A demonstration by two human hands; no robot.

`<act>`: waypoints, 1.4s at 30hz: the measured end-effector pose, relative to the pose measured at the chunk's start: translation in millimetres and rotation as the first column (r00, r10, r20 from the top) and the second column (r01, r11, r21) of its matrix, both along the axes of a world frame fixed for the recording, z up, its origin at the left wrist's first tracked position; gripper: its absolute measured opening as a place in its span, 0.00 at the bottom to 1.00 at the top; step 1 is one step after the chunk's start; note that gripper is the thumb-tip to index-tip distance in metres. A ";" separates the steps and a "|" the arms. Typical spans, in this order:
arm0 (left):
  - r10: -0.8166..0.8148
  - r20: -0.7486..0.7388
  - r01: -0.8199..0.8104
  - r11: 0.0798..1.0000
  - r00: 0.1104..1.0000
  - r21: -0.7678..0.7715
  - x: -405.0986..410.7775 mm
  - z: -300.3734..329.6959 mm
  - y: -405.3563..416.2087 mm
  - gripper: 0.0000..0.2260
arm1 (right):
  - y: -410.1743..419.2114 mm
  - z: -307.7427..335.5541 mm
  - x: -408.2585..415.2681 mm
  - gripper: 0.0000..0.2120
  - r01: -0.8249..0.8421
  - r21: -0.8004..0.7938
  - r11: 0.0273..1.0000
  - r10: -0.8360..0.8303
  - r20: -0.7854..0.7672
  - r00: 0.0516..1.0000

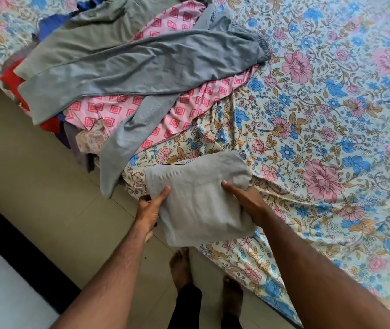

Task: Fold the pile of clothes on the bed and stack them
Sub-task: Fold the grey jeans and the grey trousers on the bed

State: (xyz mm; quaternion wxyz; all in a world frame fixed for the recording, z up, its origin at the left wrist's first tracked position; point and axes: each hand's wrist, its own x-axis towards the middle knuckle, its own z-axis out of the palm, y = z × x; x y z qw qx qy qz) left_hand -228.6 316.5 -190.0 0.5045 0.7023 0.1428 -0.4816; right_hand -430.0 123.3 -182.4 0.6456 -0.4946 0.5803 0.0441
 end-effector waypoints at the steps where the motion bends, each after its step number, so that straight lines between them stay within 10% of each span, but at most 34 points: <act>1: -0.027 -0.017 0.027 1.000 1.000 0.002 -0.4 -0.3 3.3 0.12 | 1.0 2.6 -0.6 0.34 -0.029 0.028 0.999 0.028 0.027 0.999; 11: -0.184 0.058 0.183 0.983 0.981 0.009 -10.5 7.6 19.9 0.41 | 37.5 9.9 -8.2 0.29 0.022 0.010 1.000 -0.024 0.157 0.987; 24: -0.153 0.361 0.164 0.987 0.920 0.001 19.1 71.2 11.8 0.29 | 30.4 67.6 30.7 0.25 0.096 -0.026 0.995 -0.086 0.259 0.962; 42: -0.279 0.500 0.369 0.925 0.820 -0.089 -10.7 100.4 -263.8 0.48 | -212.7 108.8 -37.4 0.22 0.348 -0.096 0.933 -0.312 0.272 0.911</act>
